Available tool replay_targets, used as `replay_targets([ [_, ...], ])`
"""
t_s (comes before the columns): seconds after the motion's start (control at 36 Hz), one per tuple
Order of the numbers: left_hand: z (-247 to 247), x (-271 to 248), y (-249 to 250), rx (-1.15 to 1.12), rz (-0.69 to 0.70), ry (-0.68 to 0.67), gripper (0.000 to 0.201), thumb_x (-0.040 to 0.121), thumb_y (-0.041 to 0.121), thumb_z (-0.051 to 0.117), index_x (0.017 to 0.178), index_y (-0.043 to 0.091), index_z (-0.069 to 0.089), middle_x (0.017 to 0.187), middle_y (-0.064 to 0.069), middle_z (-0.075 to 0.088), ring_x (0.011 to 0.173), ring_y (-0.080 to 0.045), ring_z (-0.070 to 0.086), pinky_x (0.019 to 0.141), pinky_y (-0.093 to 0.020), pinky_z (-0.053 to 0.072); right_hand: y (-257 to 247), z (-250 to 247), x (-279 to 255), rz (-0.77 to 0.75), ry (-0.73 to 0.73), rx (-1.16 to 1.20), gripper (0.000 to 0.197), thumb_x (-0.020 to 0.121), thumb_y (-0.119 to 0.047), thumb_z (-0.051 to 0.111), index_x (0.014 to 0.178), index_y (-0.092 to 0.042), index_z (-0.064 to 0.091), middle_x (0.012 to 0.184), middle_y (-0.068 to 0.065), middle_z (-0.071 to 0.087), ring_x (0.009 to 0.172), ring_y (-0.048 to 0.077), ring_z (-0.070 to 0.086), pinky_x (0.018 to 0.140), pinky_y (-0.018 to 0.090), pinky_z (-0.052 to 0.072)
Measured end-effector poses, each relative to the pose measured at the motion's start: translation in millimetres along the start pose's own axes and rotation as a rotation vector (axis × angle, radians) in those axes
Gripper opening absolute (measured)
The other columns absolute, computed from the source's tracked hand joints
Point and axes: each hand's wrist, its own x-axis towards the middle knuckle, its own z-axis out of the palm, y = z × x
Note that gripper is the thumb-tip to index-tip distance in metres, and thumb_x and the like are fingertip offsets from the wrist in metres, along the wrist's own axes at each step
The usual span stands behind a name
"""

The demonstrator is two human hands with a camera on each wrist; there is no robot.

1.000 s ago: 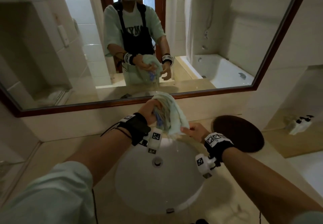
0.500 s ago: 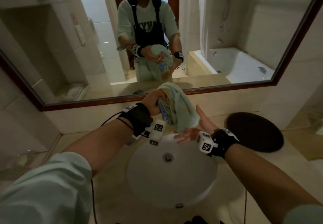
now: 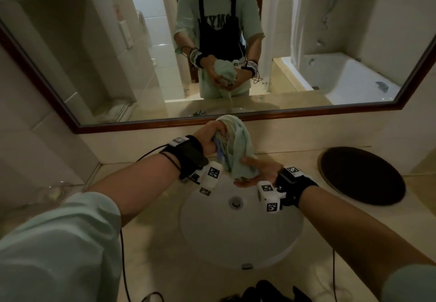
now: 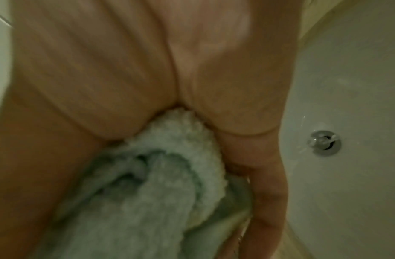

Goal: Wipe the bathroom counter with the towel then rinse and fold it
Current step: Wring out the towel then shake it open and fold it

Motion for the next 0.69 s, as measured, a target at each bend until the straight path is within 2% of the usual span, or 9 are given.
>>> replay_targets([
  [0.03,-1,0,-1,0.006,0.001,0.018,0.037,0.085,-0.005,0.02,0.095,-0.002,0.056,0.092,-0.017,0.064,0.085,-0.032,0.06,0.086,-0.04,0.049,0,4,-2,0.017,-0.021,-0.011,0.059,0.053,-0.013,0.089,0.105,-0.006,0.06,0.107,0.02,0.062,0.095,0.035,0.058,0.069,0.055,0.056],
  [0.08,-1,2,-3,0.018,0.008,0.058,0.036,0.085,-0.005,0.02,0.093,-0.001,0.054,0.092,-0.016,0.062,0.083,-0.031,0.059,0.083,-0.039,0.05,2,8,-1,0.046,-0.084,-0.046,0.086,0.026,-0.018,0.098,0.102,-0.01,0.06,0.102,0.016,0.062,0.093,0.033,0.056,0.068,0.051,0.056],
  [0.14,-2,2,-5,0.035,0.013,0.087,0.034,0.084,-0.005,0.021,0.094,0.0,0.053,0.094,-0.015,0.06,0.083,-0.031,0.058,0.081,-0.037,0.049,2,9,3,0.039,-0.112,-0.096,0.098,0.014,-0.024,0.099,0.104,-0.013,0.06,0.103,0.013,0.063,0.096,0.031,0.057,0.074,0.051,0.056],
  [0.22,-5,4,-8,0.055,0.026,0.147,0.034,0.084,-0.005,0.024,0.102,0.001,0.052,0.097,-0.016,0.06,0.085,-0.03,0.059,0.084,-0.037,0.05,2,11,9,0.006,-0.131,-0.182,0.099,0.023,-0.034,0.099,0.112,-0.022,0.058,0.119,0.008,0.06,0.113,0.028,0.054,0.091,0.058,0.049],
  [0.28,-6,6,-10,0.056,0.04,0.187,0.034,0.084,-0.005,0.026,0.106,0.001,0.052,0.1,-0.017,0.059,0.088,-0.031,0.059,0.087,-0.039,0.05,-1,16,11,-0.002,-0.128,-0.27,0.095,0.03,-0.042,0.096,0.115,-0.027,0.056,0.126,0.002,0.057,0.121,0.024,0.051,0.093,0.055,0.048],
  [0.39,-8,7,-8,0.056,0.079,0.274,0.033,0.083,-0.004,0.031,0.109,0.004,0.05,0.105,-0.017,0.054,0.086,-0.03,0.057,0.079,-0.037,0.052,-3,31,9,-0.055,-0.06,-0.466,0.03,0.082,-0.034,0.072,0.106,-0.032,0.054,0.127,0.002,0.057,0.105,0.018,0.054,0.099,0.053,0.042],
  [0.42,-10,8,-8,0.051,0.085,0.29,0.034,0.081,-0.004,0.033,0.109,0.006,0.05,0.106,-0.017,0.053,0.087,-0.031,0.056,0.08,-0.037,0.051,-3,33,12,-0.079,-0.045,-0.485,0.024,0.086,-0.03,0.068,0.105,-0.034,0.053,0.121,0.0,0.059,0.104,0.017,0.054,0.099,0.052,0.041],
  [0.58,-11,9,-5,-0.004,0.094,0.367,0.036,0.086,0.004,0.04,0.119,0.004,0.054,0.12,-0.021,0.055,0.103,-0.032,0.055,0.092,-0.042,0.047,1,38,28,-0.178,-0.015,-0.509,0.07,0.063,-0.043,0.082,0.125,-0.026,0.054,0.12,-0.001,0.064,0.112,0.023,0.057,0.095,0.048,0.047],
  [0.69,-10,9,-3,-0.062,0.067,0.365,0.035,0.091,0.01,0.042,0.122,0.004,0.057,0.125,-0.02,0.057,0.108,-0.034,0.058,0.096,-0.043,0.048,2,40,35,-0.249,-0.044,-0.416,0.064,0.059,-0.035,0.086,0.118,-0.021,0.063,0.111,0.006,0.07,0.104,0.026,0.064,0.087,0.041,0.054],
])
